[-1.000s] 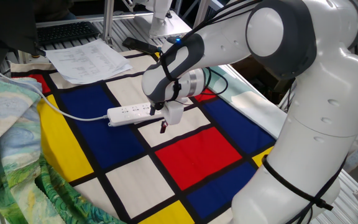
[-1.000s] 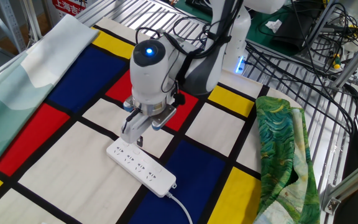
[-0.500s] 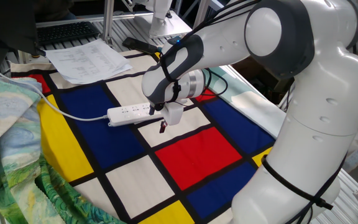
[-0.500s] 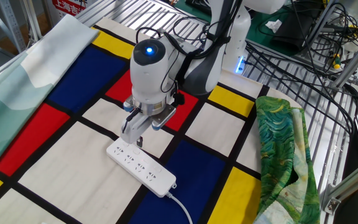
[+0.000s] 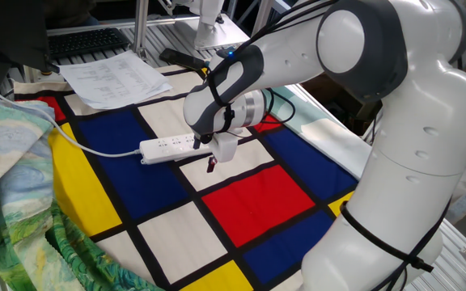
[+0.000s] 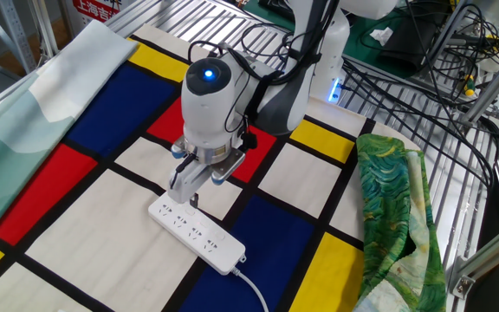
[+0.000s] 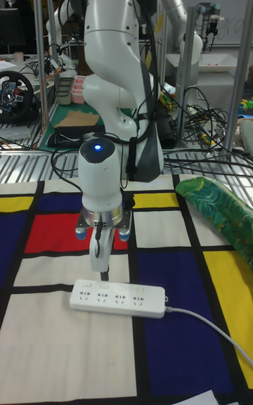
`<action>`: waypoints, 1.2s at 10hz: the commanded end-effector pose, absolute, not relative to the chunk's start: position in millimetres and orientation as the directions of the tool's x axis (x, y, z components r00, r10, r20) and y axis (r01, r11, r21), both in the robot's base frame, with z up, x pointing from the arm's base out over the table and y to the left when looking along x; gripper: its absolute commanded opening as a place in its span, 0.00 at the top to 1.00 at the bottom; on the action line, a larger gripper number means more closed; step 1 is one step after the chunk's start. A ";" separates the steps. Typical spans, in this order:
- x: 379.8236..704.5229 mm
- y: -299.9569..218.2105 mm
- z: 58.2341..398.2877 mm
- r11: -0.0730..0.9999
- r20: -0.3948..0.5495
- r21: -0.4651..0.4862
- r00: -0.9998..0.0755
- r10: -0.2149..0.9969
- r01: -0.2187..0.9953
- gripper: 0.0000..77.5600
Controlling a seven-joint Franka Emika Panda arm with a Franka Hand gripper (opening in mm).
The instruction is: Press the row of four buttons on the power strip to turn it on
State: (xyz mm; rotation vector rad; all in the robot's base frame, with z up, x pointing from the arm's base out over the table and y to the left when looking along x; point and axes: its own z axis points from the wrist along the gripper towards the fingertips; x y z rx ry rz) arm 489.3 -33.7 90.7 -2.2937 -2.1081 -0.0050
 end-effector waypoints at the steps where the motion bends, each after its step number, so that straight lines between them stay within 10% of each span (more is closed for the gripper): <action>1: 492.9 -34.5 90.6 -0.083 0.019 -0.012 0.083 0.996 0.996 0.00; 12: 498.0 -35.5 88.9 -0.082 0.020 -0.002 0.082 0.996 0.997 0.00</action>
